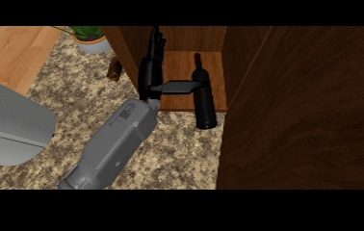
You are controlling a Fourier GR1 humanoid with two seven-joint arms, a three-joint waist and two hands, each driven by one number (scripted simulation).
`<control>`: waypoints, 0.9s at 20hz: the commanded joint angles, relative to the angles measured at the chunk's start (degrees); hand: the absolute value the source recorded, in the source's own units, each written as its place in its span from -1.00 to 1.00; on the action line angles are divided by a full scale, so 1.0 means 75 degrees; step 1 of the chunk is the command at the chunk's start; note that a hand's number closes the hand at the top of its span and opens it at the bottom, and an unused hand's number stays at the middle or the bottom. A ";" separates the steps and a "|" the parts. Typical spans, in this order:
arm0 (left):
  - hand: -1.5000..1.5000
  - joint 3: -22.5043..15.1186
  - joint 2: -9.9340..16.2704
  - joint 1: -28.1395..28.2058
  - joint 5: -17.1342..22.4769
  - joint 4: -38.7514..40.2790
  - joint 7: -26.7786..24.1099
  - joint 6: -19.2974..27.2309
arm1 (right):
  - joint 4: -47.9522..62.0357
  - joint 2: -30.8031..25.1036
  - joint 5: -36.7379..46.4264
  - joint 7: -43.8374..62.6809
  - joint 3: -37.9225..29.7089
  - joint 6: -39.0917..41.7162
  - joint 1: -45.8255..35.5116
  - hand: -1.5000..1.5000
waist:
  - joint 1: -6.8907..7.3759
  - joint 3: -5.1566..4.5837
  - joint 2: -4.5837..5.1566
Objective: Pick up the wine, place it into the cabinet and close the cabinet
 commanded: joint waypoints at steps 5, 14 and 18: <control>-1.00 -0.0808 0.0392 0.2075 -0.0230 -0.3042 0.0671 0.0291 | -0.1414 -0.0217 -0.0453 0.0441 -0.0225 -0.0022 0.0179 -1.00 | -0.0005 0.0002 0.0036; -1.00 -0.1572 0.0939 0.4121 -0.0730 -0.5667 0.0877 0.0813 | -0.1814 -0.0479 -0.0676 0.0937 -0.0353 -0.0053 0.0150 -1.00 | -0.0087 0.0000 0.0076; -1.00 -0.2160 0.0997 0.4847 -0.1175 -0.6578 0.0895 0.1191 | -0.1723 -0.0816 -0.0861 0.0916 -0.0269 0.0349 0.0344 1.00 | -0.0118 0.0002 0.0081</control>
